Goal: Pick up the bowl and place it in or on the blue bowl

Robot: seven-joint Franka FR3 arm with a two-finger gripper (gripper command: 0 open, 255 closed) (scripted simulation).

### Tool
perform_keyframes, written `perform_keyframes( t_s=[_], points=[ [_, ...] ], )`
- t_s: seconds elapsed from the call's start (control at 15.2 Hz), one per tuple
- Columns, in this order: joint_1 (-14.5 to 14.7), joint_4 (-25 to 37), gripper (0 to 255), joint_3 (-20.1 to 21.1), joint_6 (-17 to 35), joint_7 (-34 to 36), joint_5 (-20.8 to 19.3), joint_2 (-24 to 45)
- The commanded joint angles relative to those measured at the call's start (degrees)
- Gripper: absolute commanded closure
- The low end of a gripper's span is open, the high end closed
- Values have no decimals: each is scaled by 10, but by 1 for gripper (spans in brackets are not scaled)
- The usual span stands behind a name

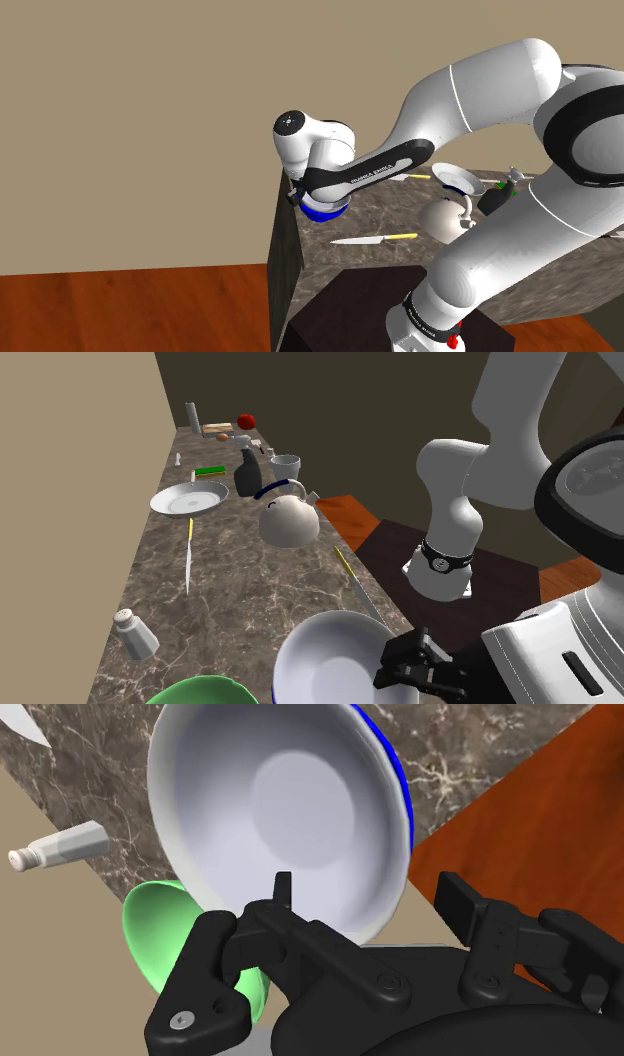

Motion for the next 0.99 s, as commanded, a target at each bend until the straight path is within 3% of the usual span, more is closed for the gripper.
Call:
perform_keyframes(
  t_s=[0.0,0.13,0.4,0.92],
  points=[
    [0,0,0,0,0,0,0,0],
    [0,0,0,0,0,0,0,0],
    [23,32,0,10,-64,-32,53,-41],
    [23,32,0,10,-64,-32,53,-41]
  ],
)
